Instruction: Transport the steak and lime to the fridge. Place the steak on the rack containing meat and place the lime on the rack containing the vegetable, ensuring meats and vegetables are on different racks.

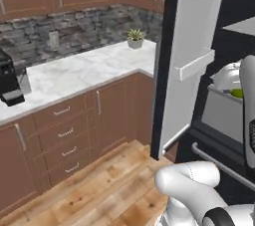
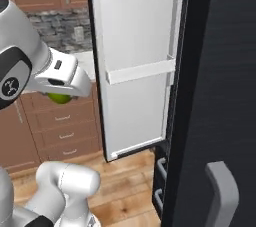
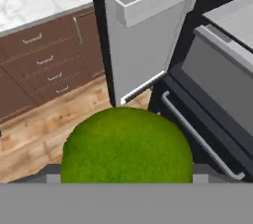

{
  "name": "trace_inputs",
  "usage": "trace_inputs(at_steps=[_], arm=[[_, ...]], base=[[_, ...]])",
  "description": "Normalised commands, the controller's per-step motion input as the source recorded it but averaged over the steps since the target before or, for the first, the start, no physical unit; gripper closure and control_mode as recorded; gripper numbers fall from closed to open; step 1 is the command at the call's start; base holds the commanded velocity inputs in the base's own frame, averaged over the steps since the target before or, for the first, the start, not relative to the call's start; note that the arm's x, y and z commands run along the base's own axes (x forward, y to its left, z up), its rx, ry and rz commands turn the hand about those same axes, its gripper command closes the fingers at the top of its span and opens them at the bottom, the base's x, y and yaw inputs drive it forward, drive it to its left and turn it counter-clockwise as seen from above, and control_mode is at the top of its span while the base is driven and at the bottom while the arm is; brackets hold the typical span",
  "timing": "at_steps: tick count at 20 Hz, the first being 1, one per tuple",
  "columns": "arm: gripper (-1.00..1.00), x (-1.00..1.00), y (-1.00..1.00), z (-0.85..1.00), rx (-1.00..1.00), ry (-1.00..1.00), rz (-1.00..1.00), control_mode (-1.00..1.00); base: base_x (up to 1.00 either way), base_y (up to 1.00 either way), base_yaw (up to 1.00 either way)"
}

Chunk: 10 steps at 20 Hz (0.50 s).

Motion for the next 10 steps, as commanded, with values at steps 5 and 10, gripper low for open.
trace_inputs(at_steps=[5, 10], arm=[[1.00, 0.00, 0.00, 0.00, 0.00, 0.00, 0.00, 1.00], [1.00, 0.00, 0.00, 0.00, 0.00, 0.00, 0.00, 1.00]], base=[[0.22, 0.00, -0.85], [0.21, 0.06, -0.89]])
